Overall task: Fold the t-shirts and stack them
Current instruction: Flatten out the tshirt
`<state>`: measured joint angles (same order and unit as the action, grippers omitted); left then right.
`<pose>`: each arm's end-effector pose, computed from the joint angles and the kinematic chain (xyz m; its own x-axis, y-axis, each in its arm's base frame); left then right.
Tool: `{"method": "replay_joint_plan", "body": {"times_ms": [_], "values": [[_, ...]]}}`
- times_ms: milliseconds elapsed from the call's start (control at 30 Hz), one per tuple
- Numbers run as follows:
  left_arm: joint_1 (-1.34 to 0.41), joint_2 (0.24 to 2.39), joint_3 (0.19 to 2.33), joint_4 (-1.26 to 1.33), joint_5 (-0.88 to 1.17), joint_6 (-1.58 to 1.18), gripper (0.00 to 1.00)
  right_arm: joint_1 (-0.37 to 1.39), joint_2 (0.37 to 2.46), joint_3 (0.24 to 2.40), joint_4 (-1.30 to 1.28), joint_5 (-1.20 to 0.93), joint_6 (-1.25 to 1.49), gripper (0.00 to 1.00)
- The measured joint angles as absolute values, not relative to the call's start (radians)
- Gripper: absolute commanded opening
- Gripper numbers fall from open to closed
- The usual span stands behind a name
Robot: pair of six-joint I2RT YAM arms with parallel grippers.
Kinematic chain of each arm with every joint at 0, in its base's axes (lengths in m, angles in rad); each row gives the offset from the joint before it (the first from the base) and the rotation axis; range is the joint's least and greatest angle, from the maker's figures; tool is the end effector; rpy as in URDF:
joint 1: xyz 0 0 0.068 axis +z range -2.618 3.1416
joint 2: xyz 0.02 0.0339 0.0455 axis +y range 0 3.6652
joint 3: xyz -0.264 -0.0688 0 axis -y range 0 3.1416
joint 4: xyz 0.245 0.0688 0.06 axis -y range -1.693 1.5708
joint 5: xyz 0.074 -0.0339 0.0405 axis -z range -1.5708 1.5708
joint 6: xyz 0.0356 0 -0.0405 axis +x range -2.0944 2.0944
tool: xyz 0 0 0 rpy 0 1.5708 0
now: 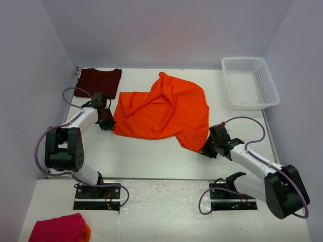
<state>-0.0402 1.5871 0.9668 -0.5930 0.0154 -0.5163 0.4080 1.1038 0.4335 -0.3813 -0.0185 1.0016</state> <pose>0.2966 -0.0125 0.1812 -0.8365 -0.4604 -0.2972 -0.4225 0.8872 -0.1853 0.1694 0.0739 0.1489 -0.7708 0.5843 -0.2539 0.4530 0.7828 0.4266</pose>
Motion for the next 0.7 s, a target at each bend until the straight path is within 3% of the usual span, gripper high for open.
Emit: {"method": "replay_joint_plan", "body": {"times_ms": [300, 467, 700], "values": [[-0.040, 1.578, 0.965, -0.590, 0.023, -0.516, 0.00, 0.411, 1.111, 0.435, -0.389, 0.000, 1.015, 0.16], [-0.040, 1.575, 0.950, -0.585, 0.022, -0.516, 0.00, 0.412, 1.120, 0.440, -0.392, 0.017, 1.013, 0.00], [-0.040, 1.531, 0.926, -0.581, 0.004, -0.517, 0.00, 0.412, 1.128, 0.519, -0.459, 0.084, 0.944, 0.00]]}}
